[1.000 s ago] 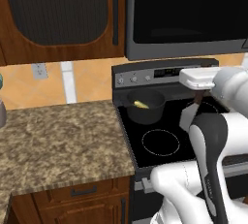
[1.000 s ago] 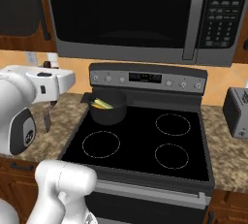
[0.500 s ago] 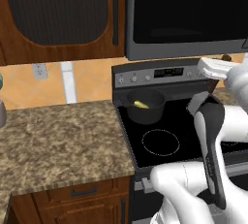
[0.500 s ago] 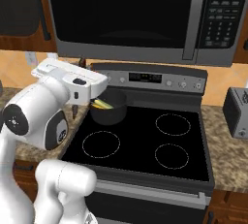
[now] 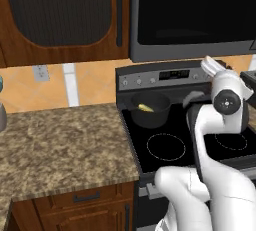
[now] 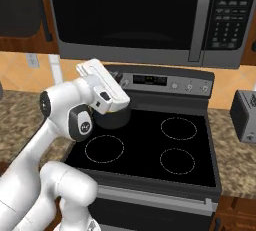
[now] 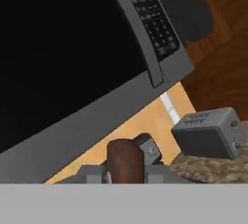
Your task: Put the corn and corn in the pot. Retrieve the spatula and lightly stir the vegetables in the pot.
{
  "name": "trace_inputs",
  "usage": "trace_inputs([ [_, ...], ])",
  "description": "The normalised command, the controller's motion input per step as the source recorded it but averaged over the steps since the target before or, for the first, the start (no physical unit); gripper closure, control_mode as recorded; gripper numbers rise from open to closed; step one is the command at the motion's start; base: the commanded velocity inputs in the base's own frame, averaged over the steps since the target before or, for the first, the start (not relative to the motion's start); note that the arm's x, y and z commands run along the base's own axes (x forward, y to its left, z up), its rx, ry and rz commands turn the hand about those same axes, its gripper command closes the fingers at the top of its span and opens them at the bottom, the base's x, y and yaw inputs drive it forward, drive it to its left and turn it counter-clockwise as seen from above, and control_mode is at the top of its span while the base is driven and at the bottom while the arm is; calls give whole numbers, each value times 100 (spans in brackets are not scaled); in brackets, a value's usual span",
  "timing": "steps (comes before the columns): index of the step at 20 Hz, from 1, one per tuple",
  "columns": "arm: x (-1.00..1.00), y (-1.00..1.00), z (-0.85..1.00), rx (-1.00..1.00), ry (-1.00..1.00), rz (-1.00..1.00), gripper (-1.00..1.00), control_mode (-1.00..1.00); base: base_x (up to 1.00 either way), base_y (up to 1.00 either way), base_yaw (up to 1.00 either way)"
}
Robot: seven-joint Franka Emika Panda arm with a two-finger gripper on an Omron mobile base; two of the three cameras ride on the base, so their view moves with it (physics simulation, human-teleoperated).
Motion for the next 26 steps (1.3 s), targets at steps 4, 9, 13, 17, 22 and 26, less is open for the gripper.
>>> trace_inputs([
  [4, 51, -13, -49, 31, 5, -26, 100, -100, 0, 0, 0],
  [9, 36, 9, -64, 23, 4, -19, 100, -100, 0, 0, 0],
  [13, 77, 17, -31, 21, 0, -18, 100, -100, 0, 0, 0],
  [17, 73, 31, -30, 15, 4, -17, 100, -100, 0, 0, 0],
  [22, 62, 39, -31, 5, 8, -16, 100, -100, 0, 0, 0],
  [26, 51, 27, -37, 0, 9, -16, 100, -100, 0, 0, 0],
])
